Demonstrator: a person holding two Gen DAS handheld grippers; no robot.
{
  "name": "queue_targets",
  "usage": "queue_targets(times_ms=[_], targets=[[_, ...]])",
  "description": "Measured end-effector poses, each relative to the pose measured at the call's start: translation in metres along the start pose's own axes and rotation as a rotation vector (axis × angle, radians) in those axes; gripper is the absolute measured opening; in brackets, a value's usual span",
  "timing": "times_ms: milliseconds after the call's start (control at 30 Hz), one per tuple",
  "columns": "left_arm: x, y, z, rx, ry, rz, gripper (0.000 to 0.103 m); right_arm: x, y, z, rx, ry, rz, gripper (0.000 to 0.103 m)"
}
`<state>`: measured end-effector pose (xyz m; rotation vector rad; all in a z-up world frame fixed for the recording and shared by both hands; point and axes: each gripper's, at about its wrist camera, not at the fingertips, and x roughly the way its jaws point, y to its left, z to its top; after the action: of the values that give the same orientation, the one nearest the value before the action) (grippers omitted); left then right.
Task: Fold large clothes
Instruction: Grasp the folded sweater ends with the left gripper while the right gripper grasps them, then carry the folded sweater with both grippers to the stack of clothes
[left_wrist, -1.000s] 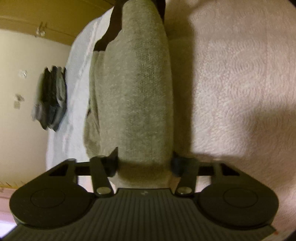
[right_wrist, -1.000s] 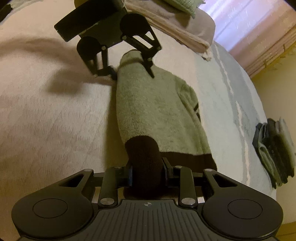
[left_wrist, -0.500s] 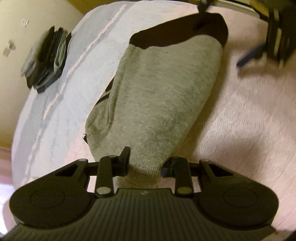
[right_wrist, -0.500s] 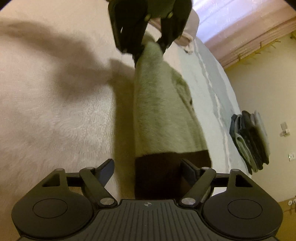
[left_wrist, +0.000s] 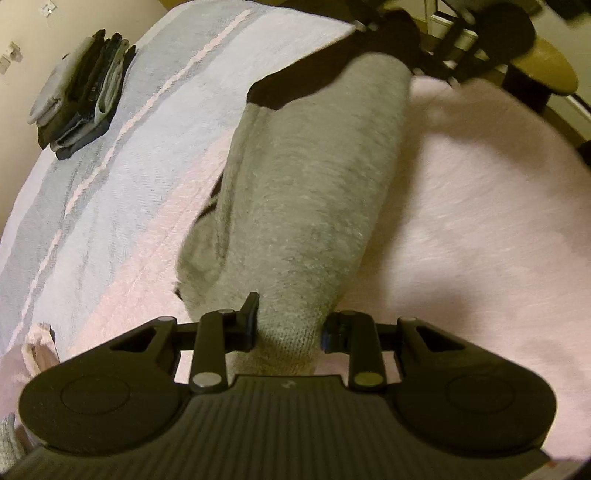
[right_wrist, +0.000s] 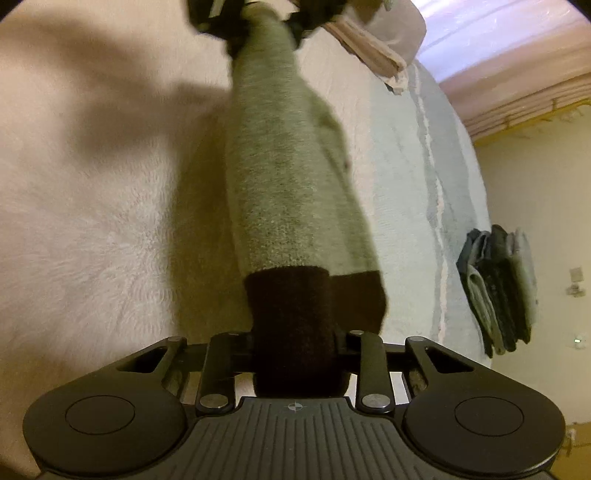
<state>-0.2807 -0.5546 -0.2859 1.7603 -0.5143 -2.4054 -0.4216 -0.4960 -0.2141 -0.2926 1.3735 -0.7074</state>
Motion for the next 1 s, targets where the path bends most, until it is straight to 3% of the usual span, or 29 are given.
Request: queue_targets(times_ms=[267,467,800,1000], targets=[[-0.073,-0.021,0.019,-0.032,0.013,-0.063,0.026,-0.093,-0.037,0.003,-0.067,0.001,0.133,0.025],[-0.111,-0.036,0.028,-0.028,0.015,-0.047,0.026,-0.136,-0.037,0.004,-0.070,-0.008,0.120,0.025],[-0.139,-0.034,0.058,-0.053,0.039,-0.015,0.026,-0.163,-0.063,-0.010,-0.092,-0.057,0.110,0.025],[-0.135,-0.019,0.108,-0.072,0.051,-0.006,0.026,-0.166,-0.100,-0.049,-0.087,-0.089,0.109,0.025]])
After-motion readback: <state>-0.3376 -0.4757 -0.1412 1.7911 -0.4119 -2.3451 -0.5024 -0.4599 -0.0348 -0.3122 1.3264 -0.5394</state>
